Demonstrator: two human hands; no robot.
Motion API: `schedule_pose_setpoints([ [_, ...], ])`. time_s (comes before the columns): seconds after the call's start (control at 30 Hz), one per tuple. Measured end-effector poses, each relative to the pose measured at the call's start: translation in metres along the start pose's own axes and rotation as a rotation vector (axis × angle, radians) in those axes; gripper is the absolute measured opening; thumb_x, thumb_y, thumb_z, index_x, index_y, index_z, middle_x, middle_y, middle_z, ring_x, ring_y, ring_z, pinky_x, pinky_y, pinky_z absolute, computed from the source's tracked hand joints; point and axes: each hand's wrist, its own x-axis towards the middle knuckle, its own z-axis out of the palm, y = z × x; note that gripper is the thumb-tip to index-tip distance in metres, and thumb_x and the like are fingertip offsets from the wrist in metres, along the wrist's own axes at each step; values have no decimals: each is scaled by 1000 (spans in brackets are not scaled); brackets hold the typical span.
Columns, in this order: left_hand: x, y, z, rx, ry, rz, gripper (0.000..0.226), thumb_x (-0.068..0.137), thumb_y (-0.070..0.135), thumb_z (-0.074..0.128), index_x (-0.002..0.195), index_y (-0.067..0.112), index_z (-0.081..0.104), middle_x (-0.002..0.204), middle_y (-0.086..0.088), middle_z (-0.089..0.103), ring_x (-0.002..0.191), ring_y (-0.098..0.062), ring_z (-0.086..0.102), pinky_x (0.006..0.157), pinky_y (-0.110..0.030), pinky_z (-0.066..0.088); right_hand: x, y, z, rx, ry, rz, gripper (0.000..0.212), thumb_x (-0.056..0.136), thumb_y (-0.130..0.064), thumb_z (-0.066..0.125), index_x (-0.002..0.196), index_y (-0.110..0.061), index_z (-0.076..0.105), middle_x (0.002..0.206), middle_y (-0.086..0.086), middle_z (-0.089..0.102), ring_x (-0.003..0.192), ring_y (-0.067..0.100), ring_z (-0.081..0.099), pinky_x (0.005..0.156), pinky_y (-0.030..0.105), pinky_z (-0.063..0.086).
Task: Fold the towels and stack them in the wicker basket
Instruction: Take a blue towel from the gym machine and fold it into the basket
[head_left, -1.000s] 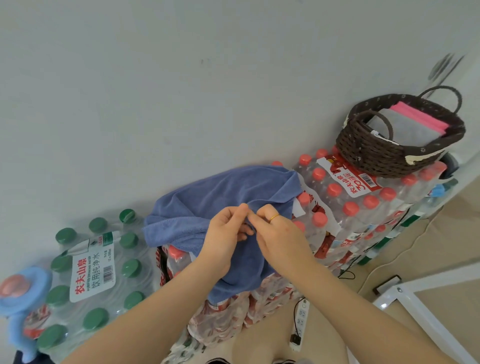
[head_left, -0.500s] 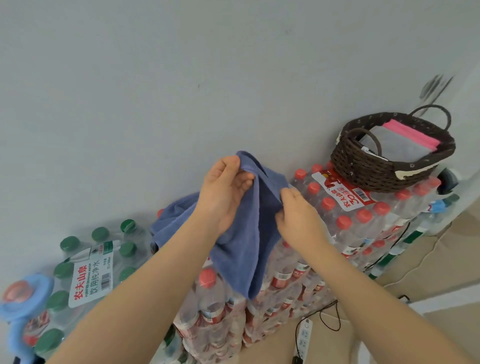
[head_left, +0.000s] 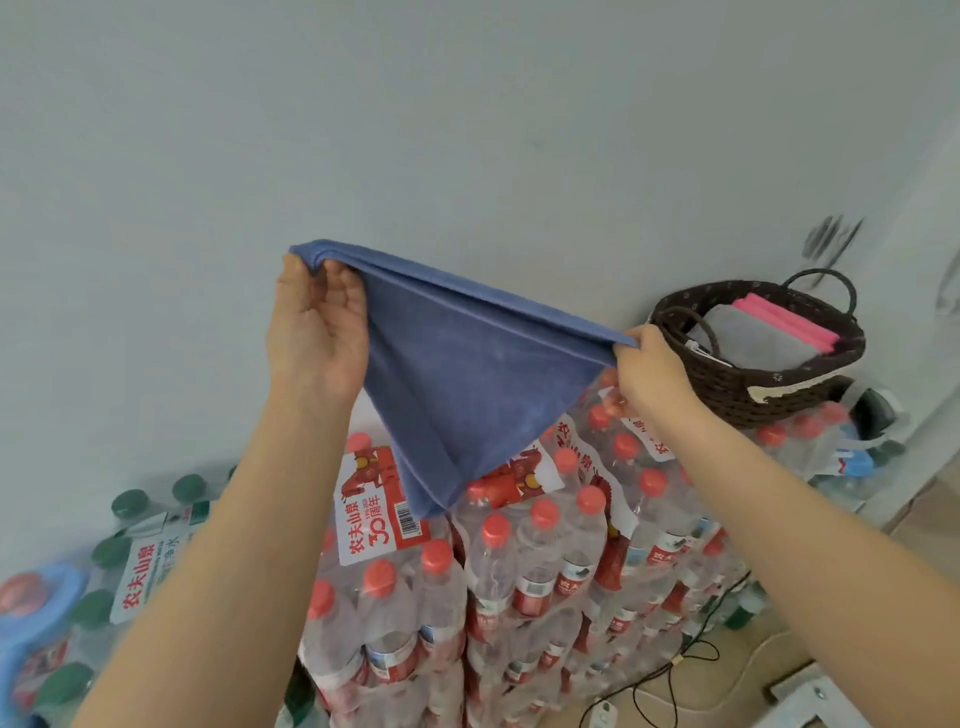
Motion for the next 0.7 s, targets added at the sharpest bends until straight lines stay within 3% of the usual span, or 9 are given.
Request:
schedule_pose_setpoints([
  [0.13, -15, 1, -21, 113, 144, 63, 15, 96, 18, 47, 87, 8, 56, 55, 4, 67, 53, -3, 64, 61, -15, 53, 2, -17, -9, 506, -78, 80, 24, 95, -14, 35, 74, -17, 46, 53, -1, 37, 33, 6, 25, 31, 17, 17],
  [0.2, -26, 1, -27, 178, 194, 73, 14, 95, 20, 49, 87, 10, 57, 54, 7, 67, 53, 0, 64, 59, -13, 52, 0, -28, -11, 724, -88, 114, 26, 96, -12, 35, 73, -16, 46, 44, -3, 41, 31, 5, 27, 29, 16, 20],
  [0.23, -31, 2, -27, 193, 203, 74, 14, 94, 21, 50, 87, 12, 57, 55, 8, 67, 53, 0, 63, 58, -12, 51, -2, -33, -11, 840, -102, 136, 25, 97, -13, 36, 76, -15, 50, 46, -2, 49, 34, 6, 36, 30, 16, 28],
  [0.3, -43, 2, -25, 165, 195, 79, 12, 93, 20, 51, 88, 12, 58, 57, 8, 66, 53, 0, 63, 57, -11, 50, -7, -43, -11, 1004, -167, 128, 20, 99, -18, 37, 91, -12, 55, 70, 4, 63, 58, 11, 56, 46, 18, 47],
  [0.4, -63, 8, -19, 32, 135, 88, 5, 91, 15, 54, 91, 10, 56, 59, 4, 65, 51, -2, 61, 53, -11, 49, -11, -48, -14, 1023, -293, 7, 22, 100, -22, 36, 114, -11, 48, 95, 9, 61, 85, 19, 63, 69, 28, 53],
  [0.47, -78, 12, -15, -11, 64, 87, 11, 85, 13, 57, 95, 13, 54, 60, 4, 64, 50, -1, 59, 51, -11, 47, -16, -51, -20, 1023, -283, -41, 18, 99, -22, 38, 111, -17, 51, 92, 6, 62, 79, 18, 64, 70, 27, 53],
  [0.53, -93, 15, -12, -16, 38, 112, 10, 81, 12, 57, 91, 14, 59, 61, 5, 63, 48, 0, 57, 48, -10, 45, -24, -52, -30, 1002, -229, -93, 18, 97, -13, 39, 97, -20, 56, 69, -1, 59, 56, 9, 57, 55, 18, 47],
  [0.6, -108, 17, -6, -34, 46, 160, 11, 79, 6, 58, 80, 12, 67, 60, 4, 63, 46, -1, 56, 46, -10, 45, -33, -53, -38, 1021, -231, -159, 27, 93, -3, 35, 88, -16, 59, 48, -7, 48, 37, 4, 39, 39, 14, 31],
  [0.7, -125, 19, 3, -62, 14, 196, 5, 65, 5, 67, 68, 9, 68, 57, 2, 66, 45, -1, 61, 44, -10, 47, -49, -54, -47, 1133, -327, -190, 30, 89, 0, 34, 80, -14, 60, 42, -9, 41, 33, 3, 32, 37, 13, 26],
])
